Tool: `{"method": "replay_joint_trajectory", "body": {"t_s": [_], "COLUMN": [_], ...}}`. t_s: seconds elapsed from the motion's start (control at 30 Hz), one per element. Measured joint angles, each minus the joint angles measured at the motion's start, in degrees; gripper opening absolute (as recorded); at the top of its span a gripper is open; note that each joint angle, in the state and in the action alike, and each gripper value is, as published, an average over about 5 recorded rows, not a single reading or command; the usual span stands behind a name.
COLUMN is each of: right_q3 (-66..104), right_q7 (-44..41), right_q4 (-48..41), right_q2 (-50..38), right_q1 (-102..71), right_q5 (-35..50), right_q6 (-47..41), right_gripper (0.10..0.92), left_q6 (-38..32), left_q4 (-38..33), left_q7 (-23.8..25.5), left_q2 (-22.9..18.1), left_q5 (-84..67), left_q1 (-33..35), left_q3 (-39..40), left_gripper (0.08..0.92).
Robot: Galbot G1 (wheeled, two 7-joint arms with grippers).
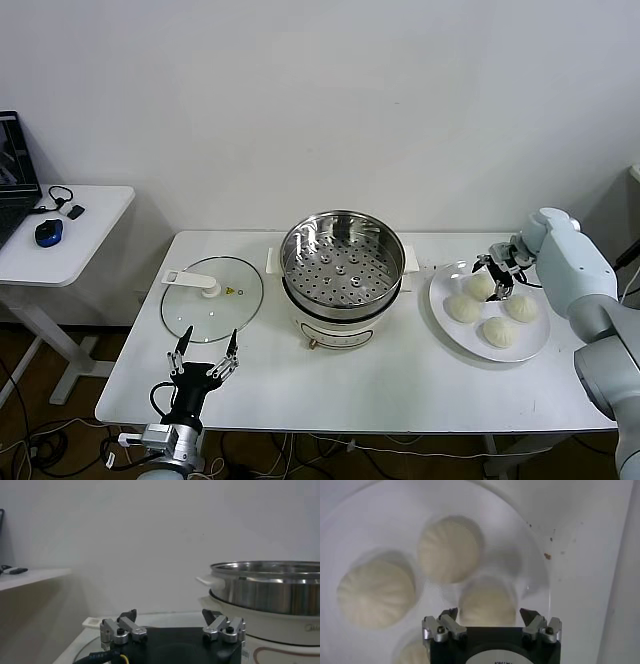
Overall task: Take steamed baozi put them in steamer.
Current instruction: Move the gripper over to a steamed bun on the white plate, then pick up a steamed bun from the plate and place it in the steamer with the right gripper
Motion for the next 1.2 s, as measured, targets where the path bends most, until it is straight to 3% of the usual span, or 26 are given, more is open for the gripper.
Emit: {"method": "replay_joint_trajectory", "body": {"t_s": [0.3,0.7,0.97,1.2], "right_q3": [1.3,0.6,-3.7,-11.5], "right_q7": [0.0,-0.7,-2.6,-4.8], "right_q4": [-0.5,0.3,5.0,11.3], "right_q2": [0.1,-0.5,-2.8,-6.2], "right_q1": [-0.2,-0.1,0.3,2.6], "right_q5": [-0.8,0.7,6.6,17.6], "right_q6": [-0.8,-1.0,-2.1,-6.9], "right_gripper": [0.716,0.696,0.686,0.679], "left_q6": [-0.2,-0.3,-0.2,0.1], "left_q4": [0.1,0.1,0.2,0.1], "left_q7": [0.0,-0.2,-0.8,-1.3], "left_q2": [0.0,-0.2,-0.4,-0.5], "left_q5": [0.0,-0.1,-0.2,0.0], "left_q1": [0.4,0.5,0.5,0.7], "left_q3": [-0.2,-0.3,-0.6,-0.5], "left_gripper": [0.823,0.823,0.823,0.823]}}
